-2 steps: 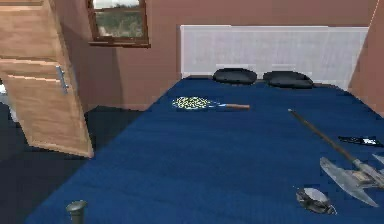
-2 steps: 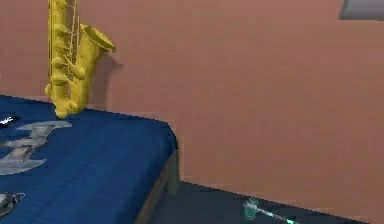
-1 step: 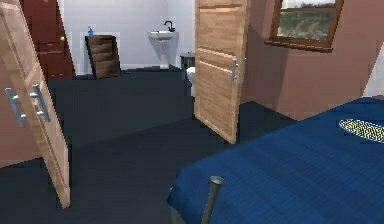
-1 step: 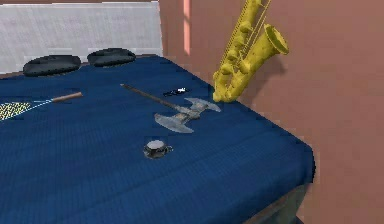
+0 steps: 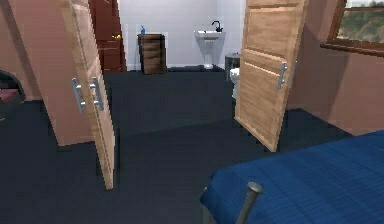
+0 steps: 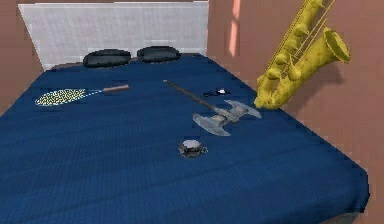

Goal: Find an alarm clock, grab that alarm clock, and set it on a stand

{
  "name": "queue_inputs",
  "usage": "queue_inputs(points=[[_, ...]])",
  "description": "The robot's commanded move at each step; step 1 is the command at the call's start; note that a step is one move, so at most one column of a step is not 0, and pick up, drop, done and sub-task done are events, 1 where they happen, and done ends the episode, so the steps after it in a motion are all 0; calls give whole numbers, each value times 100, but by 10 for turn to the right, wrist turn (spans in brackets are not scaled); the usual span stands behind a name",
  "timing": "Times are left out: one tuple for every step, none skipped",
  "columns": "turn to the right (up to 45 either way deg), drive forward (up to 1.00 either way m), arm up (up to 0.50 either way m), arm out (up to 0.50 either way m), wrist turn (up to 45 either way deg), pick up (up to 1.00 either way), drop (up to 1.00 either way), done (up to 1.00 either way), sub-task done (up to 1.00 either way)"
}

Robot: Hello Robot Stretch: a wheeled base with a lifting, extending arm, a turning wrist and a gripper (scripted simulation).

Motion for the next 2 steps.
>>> queue_inputs(points=[[0, 0, 50, 0, 0, 0, 0, 0, 0], [0, 0, 38, 0, 0, 0, 0, 0, 0]])
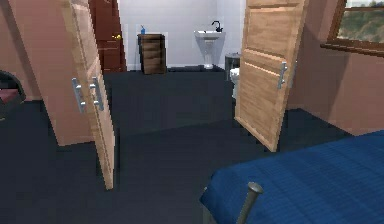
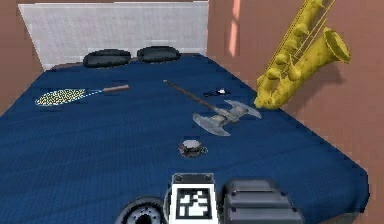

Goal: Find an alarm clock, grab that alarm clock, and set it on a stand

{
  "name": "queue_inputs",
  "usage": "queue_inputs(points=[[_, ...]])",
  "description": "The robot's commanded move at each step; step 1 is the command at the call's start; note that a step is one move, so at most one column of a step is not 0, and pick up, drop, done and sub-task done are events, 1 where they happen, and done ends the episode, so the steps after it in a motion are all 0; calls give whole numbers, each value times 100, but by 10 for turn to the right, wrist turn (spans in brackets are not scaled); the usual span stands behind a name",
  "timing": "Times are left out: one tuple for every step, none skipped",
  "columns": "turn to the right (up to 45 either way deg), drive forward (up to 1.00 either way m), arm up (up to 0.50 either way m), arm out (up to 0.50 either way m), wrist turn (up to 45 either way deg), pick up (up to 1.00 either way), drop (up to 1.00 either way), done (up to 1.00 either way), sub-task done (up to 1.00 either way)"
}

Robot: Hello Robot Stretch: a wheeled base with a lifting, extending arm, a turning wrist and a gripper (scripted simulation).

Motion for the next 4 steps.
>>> queue_inputs(points=[[0, 0, 0, 38, 0, 0, 0, 0, 0], [0, 0, 0, 0, 450, 0, 0, 0, 0], [0, 0, 0, 0, 450, 0, 0, 0, 0], [0, 0, 0, 0, 450, 0, 0, 0, 0]])
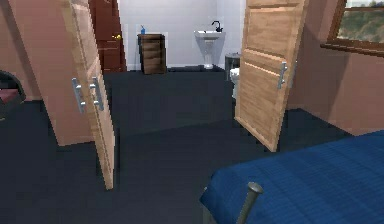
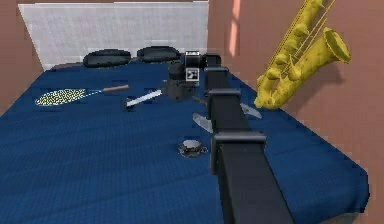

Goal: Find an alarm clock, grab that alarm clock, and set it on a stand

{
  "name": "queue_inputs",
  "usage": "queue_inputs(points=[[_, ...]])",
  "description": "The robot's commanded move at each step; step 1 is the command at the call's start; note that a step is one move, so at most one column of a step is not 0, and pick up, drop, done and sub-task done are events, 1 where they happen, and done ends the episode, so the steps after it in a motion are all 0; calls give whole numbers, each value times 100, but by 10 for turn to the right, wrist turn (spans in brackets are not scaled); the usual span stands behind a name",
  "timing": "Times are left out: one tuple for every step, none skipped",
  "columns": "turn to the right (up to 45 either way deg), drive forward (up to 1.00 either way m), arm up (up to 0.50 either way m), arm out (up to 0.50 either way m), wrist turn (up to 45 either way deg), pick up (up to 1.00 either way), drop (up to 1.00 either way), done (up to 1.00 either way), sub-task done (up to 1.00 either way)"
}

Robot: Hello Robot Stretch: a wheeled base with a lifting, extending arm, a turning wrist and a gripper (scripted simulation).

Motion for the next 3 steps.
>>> queue_inputs(points=[[0, 0, 0, 0, 360, 0, 0, 0, 0], [0, 0, -28, 0, 0, 0, 0, 0, 0], [0, 0, 0, 0, 0, 100, 0, 0, 0]])
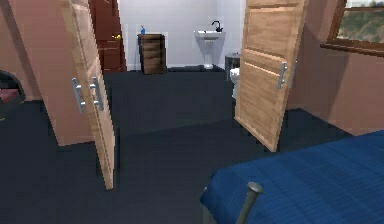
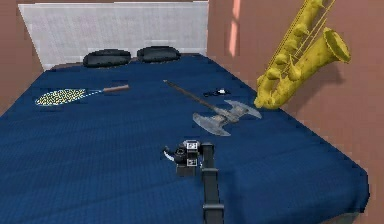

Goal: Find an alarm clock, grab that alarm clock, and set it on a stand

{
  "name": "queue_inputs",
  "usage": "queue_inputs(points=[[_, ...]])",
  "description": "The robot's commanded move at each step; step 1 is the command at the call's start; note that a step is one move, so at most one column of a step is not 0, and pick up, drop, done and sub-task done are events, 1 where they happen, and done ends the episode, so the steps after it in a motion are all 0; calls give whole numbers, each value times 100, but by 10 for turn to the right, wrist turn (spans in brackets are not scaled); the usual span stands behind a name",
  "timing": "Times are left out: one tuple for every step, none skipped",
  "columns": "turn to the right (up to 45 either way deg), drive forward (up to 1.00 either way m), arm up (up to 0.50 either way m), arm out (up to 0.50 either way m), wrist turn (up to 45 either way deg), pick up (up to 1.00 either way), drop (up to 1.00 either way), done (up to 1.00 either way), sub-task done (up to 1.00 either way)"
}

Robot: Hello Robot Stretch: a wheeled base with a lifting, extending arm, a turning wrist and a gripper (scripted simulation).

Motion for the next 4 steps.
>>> queue_inputs(points=[[0, 0, 10, 0, 0, 0, 0, 0, 0], [0, 0, 18, 0, 0, 0, 0, 0, 0], [0, 0, 0, 0, -450, 0, 0, 0, 0], [0, 0, 0, 0, -450, 0, 0, 0, 0]])
